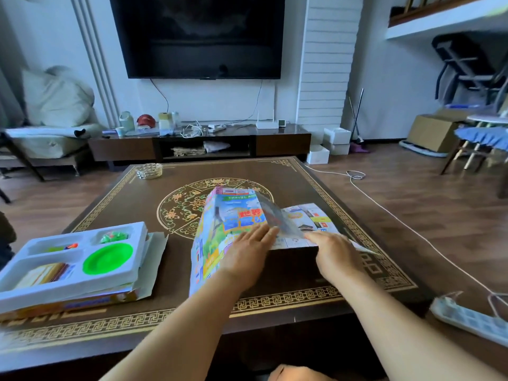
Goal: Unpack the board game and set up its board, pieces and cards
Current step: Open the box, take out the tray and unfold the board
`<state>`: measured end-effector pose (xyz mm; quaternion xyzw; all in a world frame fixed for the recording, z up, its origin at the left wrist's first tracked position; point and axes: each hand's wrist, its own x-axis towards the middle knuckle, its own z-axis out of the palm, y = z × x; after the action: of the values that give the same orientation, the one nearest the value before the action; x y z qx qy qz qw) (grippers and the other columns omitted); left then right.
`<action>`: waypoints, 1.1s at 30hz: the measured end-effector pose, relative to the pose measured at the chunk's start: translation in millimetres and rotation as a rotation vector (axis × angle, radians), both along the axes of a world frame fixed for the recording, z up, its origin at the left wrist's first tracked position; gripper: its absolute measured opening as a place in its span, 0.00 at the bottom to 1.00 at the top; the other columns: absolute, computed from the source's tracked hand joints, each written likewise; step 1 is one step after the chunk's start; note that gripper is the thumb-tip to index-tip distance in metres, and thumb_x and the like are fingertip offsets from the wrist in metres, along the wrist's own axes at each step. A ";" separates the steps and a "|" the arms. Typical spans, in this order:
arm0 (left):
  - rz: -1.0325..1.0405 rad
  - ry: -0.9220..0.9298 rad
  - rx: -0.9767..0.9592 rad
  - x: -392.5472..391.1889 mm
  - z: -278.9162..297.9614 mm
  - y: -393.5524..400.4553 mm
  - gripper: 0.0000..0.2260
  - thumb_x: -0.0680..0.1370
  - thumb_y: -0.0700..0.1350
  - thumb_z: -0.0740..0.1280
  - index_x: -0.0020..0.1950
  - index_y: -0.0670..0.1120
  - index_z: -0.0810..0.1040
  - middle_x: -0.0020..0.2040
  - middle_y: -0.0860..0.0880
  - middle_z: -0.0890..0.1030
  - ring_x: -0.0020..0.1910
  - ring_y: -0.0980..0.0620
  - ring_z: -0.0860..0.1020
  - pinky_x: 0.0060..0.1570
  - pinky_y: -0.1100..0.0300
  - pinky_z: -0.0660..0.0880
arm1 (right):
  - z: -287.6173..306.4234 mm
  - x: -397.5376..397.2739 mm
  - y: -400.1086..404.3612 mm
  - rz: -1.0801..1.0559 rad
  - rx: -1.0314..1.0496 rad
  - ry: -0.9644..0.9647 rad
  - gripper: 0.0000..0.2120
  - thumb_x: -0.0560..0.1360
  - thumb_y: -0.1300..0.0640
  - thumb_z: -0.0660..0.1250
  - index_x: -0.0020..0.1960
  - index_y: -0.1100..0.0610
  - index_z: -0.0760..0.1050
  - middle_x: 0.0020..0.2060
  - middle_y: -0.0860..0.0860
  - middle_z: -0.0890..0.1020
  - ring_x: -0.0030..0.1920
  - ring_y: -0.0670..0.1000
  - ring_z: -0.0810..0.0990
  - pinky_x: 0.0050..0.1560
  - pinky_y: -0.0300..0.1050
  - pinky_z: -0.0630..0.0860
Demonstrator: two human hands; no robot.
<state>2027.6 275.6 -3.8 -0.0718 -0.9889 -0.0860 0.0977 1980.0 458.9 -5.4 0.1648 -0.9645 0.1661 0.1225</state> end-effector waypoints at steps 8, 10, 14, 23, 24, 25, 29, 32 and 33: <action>-0.060 -0.226 -0.017 -21.6 -63.0 18.4 0.34 0.77 0.30 0.53 0.78 0.52 0.46 0.79 0.50 0.47 0.77 0.51 0.46 0.74 0.54 0.45 | -46.6 -17.6 14.0 -0.069 0.175 -0.284 0.28 0.76 0.70 0.52 0.69 0.47 0.69 0.64 0.52 0.76 0.60 0.57 0.76 0.54 0.45 0.73; -0.050 -0.264 -0.030 -28.3 -75.4 22.1 0.35 0.77 0.31 0.56 0.78 0.53 0.45 0.79 0.52 0.46 0.77 0.51 0.46 0.75 0.51 0.47 | -55.0 -23.2 16.8 -0.069 0.211 -0.317 0.27 0.75 0.70 0.53 0.69 0.49 0.68 0.64 0.52 0.75 0.60 0.57 0.76 0.53 0.45 0.73; -0.035 -0.383 -0.049 -39.2 -93.6 23.8 0.30 0.81 0.51 0.58 0.78 0.53 0.45 0.79 0.53 0.46 0.77 0.51 0.47 0.75 0.47 0.49 | -70.3 -35.9 17.6 0.006 0.270 -0.433 0.32 0.74 0.69 0.57 0.75 0.52 0.58 0.73 0.50 0.65 0.71 0.53 0.65 0.67 0.46 0.65; 0.163 -0.361 0.017 -47.0 -108.7 -3.5 0.30 0.80 0.62 0.48 0.77 0.54 0.40 0.78 0.52 0.39 0.76 0.50 0.37 0.73 0.46 0.39 | -98.8 -51.7 -23.4 0.058 0.292 -0.527 0.32 0.78 0.37 0.50 0.76 0.41 0.38 0.77 0.50 0.38 0.77 0.56 0.38 0.74 0.58 0.41; 0.201 -0.373 0.010 -46.6 -111.6 -9.9 0.30 0.80 0.62 0.47 0.77 0.54 0.39 0.77 0.51 0.36 0.75 0.50 0.35 0.73 0.45 0.37 | -104.0 -52.6 -29.1 0.056 0.302 -0.541 0.32 0.79 0.36 0.48 0.76 0.40 0.36 0.76 0.50 0.35 0.76 0.56 0.34 0.73 0.59 0.38; 0.233 -0.387 0.010 -45.4 -114.8 -15.4 0.30 0.80 0.63 0.46 0.77 0.54 0.38 0.77 0.51 0.35 0.75 0.49 0.33 0.72 0.45 0.36 | -108.2 -52.1 -33.7 0.057 0.315 -0.552 0.31 0.79 0.36 0.47 0.75 0.40 0.34 0.75 0.50 0.33 0.75 0.56 0.32 0.73 0.59 0.36; 0.306 -0.429 0.042 -31.1 -126.1 -27.6 0.30 0.79 0.64 0.45 0.77 0.55 0.41 0.77 0.50 0.36 0.76 0.49 0.34 0.72 0.42 0.36 | -120.0 -48.3 -44.1 0.057 0.366 -0.587 0.30 0.78 0.35 0.42 0.74 0.40 0.31 0.73 0.51 0.29 0.73 0.56 0.27 0.71 0.59 0.31; 0.327 -0.439 0.046 -22.8 -126.6 -24.8 0.30 0.79 0.64 0.45 0.77 0.55 0.40 0.77 0.50 0.35 0.76 0.49 0.34 0.72 0.42 0.35 | -116.8 -43.9 -44.7 0.071 0.390 -0.602 0.30 0.79 0.35 0.42 0.74 0.40 0.30 0.73 0.51 0.28 0.73 0.56 0.27 0.71 0.60 0.31; 0.335 -0.440 0.052 -20.1 -125.9 -24.0 0.30 0.79 0.64 0.45 0.77 0.55 0.40 0.77 0.50 0.34 0.75 0.49 0.34 0.71 0.41 0.35 | -115.2 -41.7 -45.1 0.075 0.391 -0.604 0.30 0.79 0.35 0.42 0.74 0.40 0.30 0.73 0.51 0.28 0.73 0.56 0.27 0.71 0.60 0.31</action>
<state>2007.6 251.7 -129.7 0.1159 -0.9818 -0.1075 -0.1049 1938.3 413.8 -120.6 0.1637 -0.9640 0.0242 -0.2082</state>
